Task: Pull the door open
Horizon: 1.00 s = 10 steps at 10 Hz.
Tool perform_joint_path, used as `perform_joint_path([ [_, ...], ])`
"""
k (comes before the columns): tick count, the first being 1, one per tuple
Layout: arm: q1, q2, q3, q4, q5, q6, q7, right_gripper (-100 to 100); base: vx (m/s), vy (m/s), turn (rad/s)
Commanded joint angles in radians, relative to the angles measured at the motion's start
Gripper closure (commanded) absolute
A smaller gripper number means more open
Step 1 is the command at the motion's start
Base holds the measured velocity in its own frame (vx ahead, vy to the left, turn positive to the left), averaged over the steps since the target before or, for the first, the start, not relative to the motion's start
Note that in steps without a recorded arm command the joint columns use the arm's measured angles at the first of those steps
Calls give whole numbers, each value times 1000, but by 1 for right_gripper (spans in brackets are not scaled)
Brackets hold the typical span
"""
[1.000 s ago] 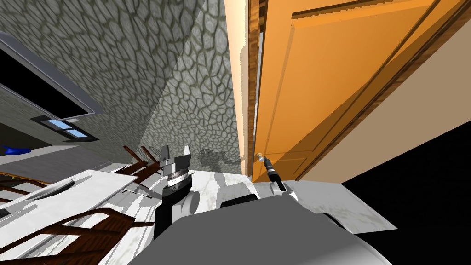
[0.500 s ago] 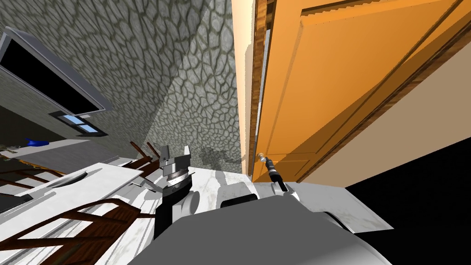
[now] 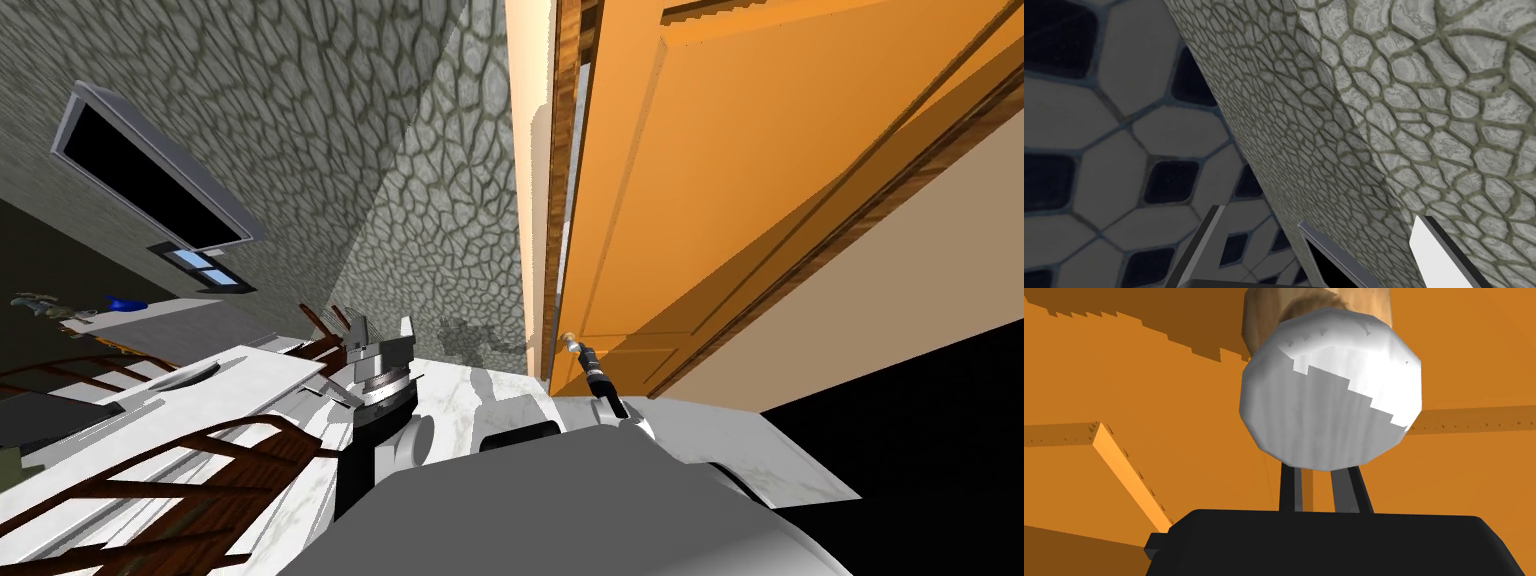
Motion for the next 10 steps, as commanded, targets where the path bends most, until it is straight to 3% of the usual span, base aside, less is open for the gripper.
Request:
perform_joint_path([
  [1,-6,16,19,-13,-12,-6,-50,100,-52,-18,106],
  [8,-1,5,40,-12,-68,-10,-207,100,-55,-14,80],
  [9,21,-3,27,-29,-89,16,-227,-100,-47,-27,18],
  [10,22,-2,29,-32,-97,16,-246,-100,-49,-26,11],
])
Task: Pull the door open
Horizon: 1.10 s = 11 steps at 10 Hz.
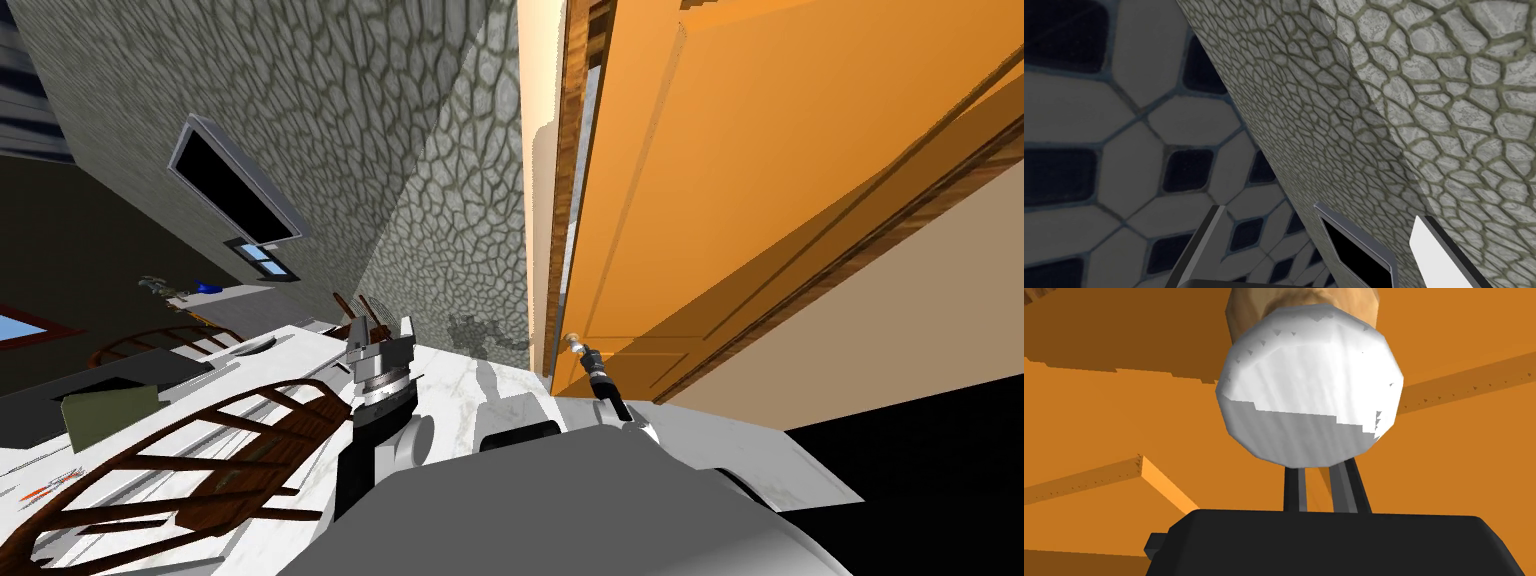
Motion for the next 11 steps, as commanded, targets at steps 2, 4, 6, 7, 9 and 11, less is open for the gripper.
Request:
perform_joint_path([
  [2,-2,13,16,-17,-25,-4,-71,-100,-62,-19,7],
  [4,-2,15,21,-21,-38,-5,-105,-100,-65,-7,37],
  [6,-2,17,25,-25,-53,-6,-142,-100,-38,-3,7],
  [7,-1,20,31,-30,-68,-7,-181,-100,-43,-8,59],
  [9,-1,23,37,-34,-84,-8,-221,-100,-60,-17,54],
  [11,0,25,43,-38,-101,-8,-262,-100,-45,-6,30],
])
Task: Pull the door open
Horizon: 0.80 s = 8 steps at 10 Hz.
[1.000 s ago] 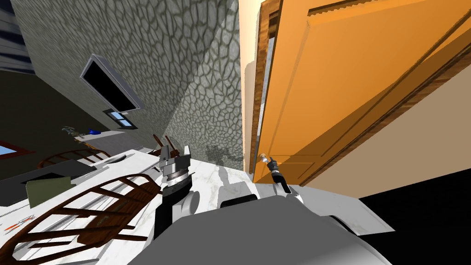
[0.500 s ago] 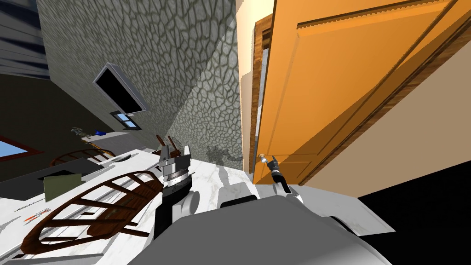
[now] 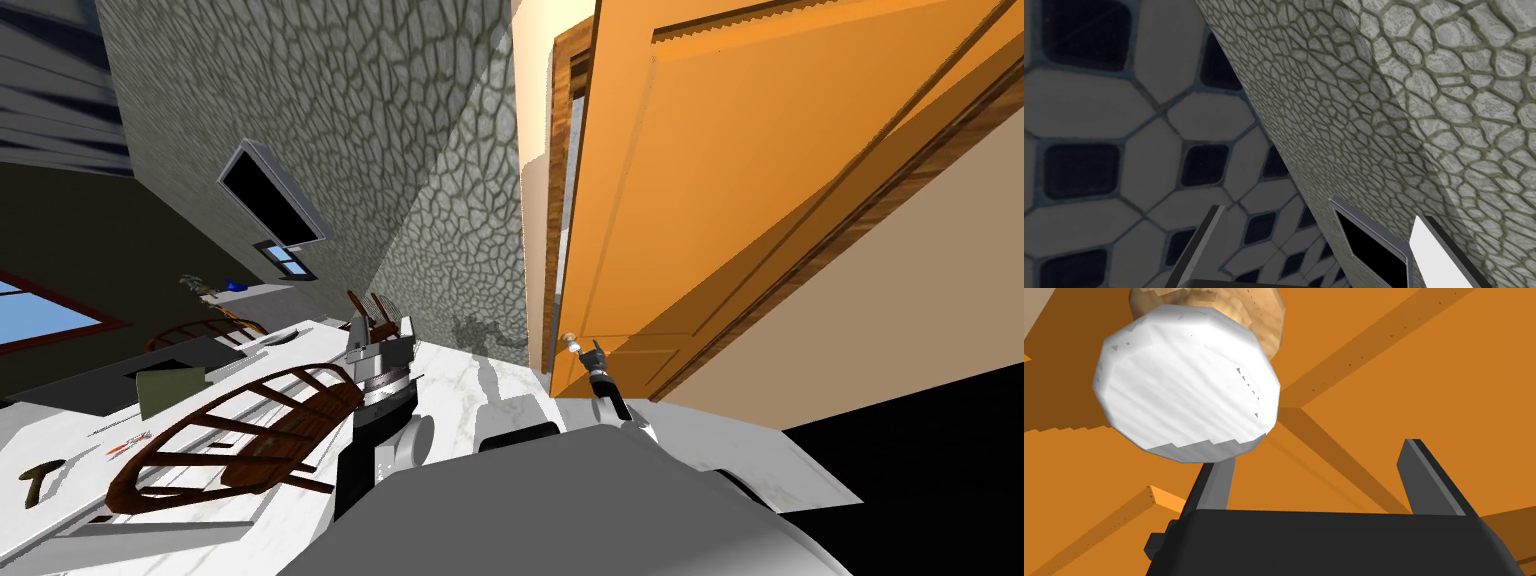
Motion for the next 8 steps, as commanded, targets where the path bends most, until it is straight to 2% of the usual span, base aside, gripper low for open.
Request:
perform_joint_path([
  [1,-8,29,29,-8,-12,1,-50,-100,-47,-3,13],
  [2,-8,29,29,-8,-12,1,-51,-100,-38,-8,22],
  [3,-7,32,36,-12,-30,0,-86,-100,-48,-27,49],
  [4,-7,32,36,-12,-30,0,-92,-100,-46,-15,57],
  [5,-6,35,44,-16,-48,-1,-131,-100,-45,-13,20],
  [6,-6,35,44,-16,-48,-1,-134,-100,-37,-13,-12],
  [7,-5,39,51,-20,-66,-2,-164,-100,-54,-11,61],
  [8,-5,39,51,-20,-66,-2,-175,-100,-50,-11,53],
])
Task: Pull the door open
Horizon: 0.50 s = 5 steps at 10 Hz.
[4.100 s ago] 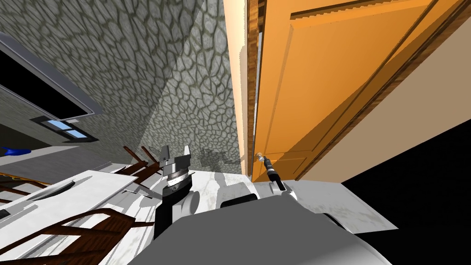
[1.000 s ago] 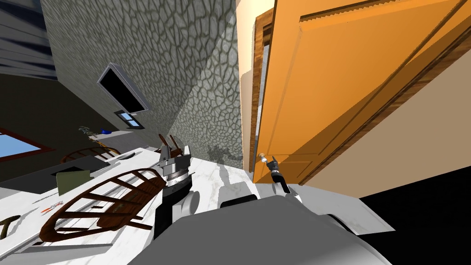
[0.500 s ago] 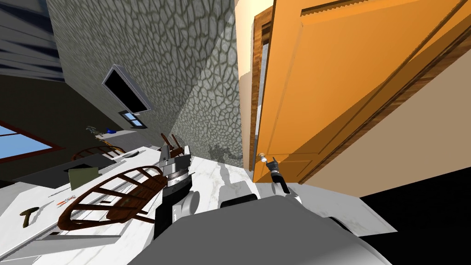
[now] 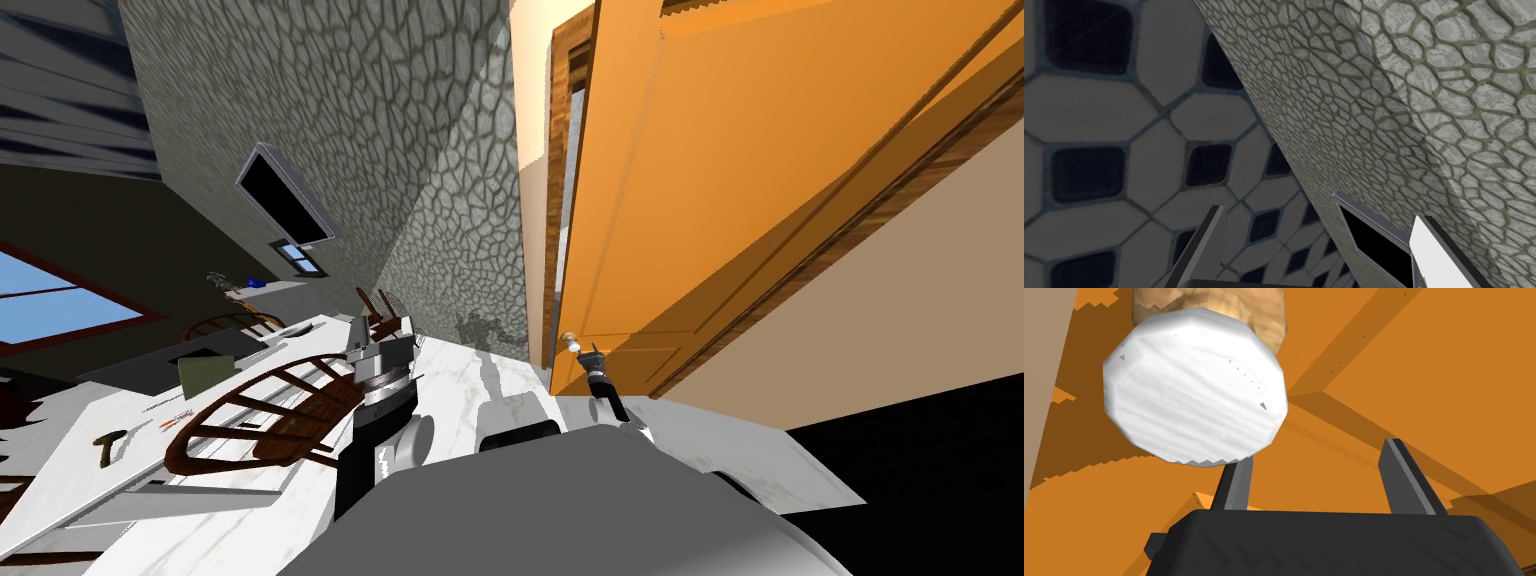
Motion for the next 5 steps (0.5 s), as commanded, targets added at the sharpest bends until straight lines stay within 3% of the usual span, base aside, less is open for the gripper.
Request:
perform_joint_path([
  [1,-12,28,31,-8,-12,-12,-50,-100,-52,-14,30],
  [3,-12,28,31,-8,-12,-12,-56,-100,-29,-13,9],
  [4,-8,28,31,-31,-12,-9,-56,-100,-6,7,10],
  [5,-12,28,31,-8,-12,-12,-56,-100,3,7,6],
])
